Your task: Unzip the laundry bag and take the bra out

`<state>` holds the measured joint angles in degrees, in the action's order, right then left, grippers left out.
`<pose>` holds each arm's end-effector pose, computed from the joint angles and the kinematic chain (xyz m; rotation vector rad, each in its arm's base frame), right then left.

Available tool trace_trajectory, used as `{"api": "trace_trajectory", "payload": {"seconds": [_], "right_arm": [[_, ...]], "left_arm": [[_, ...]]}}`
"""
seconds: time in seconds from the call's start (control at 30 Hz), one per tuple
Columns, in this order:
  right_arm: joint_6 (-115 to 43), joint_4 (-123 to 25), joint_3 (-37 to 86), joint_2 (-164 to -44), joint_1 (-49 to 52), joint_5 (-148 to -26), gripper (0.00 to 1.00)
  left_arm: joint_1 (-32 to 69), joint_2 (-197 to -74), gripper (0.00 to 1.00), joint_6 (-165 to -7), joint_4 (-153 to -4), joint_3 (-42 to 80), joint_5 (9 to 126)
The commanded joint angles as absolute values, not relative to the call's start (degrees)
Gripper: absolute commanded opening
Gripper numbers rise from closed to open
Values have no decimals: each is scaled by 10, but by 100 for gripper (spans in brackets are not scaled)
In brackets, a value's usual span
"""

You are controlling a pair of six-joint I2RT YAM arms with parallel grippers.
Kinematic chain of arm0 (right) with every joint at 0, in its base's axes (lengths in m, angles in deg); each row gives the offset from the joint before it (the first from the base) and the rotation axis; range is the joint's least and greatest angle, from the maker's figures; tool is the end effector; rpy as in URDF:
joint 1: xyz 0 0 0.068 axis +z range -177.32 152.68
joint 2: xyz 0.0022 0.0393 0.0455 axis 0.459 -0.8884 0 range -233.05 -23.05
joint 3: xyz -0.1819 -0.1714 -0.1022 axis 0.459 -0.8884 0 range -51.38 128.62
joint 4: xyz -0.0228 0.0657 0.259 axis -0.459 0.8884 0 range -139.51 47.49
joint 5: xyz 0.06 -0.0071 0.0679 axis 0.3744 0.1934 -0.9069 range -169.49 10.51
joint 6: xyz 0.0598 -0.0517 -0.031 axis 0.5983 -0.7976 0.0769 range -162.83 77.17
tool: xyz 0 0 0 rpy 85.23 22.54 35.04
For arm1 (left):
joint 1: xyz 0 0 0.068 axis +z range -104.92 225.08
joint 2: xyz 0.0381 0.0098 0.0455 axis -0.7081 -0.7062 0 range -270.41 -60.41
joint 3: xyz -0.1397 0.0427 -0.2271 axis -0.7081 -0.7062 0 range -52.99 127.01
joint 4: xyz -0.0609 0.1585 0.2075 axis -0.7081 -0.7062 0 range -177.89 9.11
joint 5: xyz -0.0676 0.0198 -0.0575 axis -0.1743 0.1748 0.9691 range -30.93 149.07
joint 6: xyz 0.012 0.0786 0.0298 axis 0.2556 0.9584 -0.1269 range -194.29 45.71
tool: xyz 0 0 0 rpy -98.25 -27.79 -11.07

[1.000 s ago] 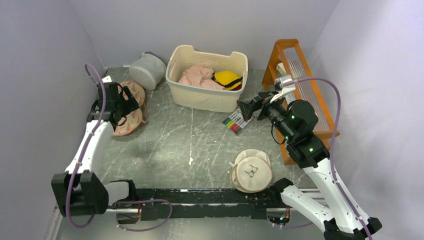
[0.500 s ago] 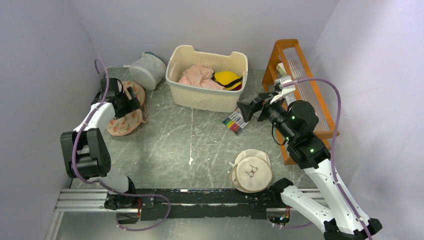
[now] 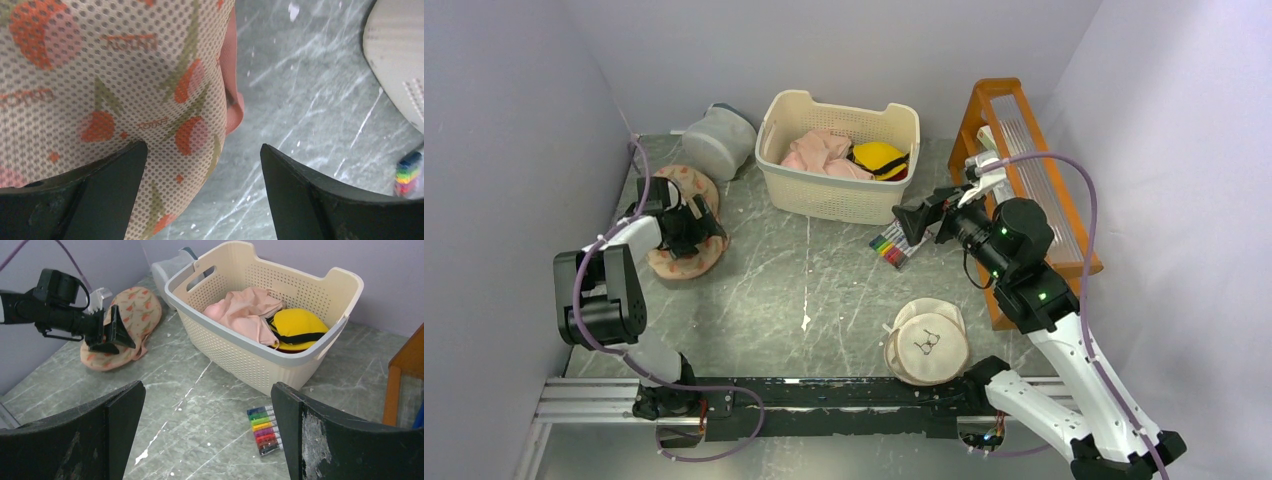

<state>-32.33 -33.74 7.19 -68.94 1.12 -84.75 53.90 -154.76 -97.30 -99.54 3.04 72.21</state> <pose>0.1894 0.1105 0.4069 -0.3294 1.6247 0.5948 0.3530 0.0377 0.1417 -0.6207 2.4967 -0.3880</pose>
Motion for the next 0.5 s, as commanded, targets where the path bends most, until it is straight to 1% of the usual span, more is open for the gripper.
{"api": "trace_trajectory", "payload": {"seconds": [0.0, 0.17, 0.23, 0.33, 0.47], "right_arm": [[-322, -345, 65, -676, 6, -847, 100], [-322, -348, 63, -679, 6, -851, 100], [-318, -353, 63, -683, 6, -855, 100], [-310, -363, 47, -691, 6, -865, 100], [-301, -370, 48, -702, 6, -879, 100]], "left_arm": [[542, -1500, 96, -1047, -947, -47, 812], [535, -1412, 96, -1153, -825, -176, 912], [514, -1379, 96, -1204, -773, -214, 940], [453, -1345, 96, -1254, -739, -235, 931], [358, -1334, 96, -1294, -707, -218, 925]]}}
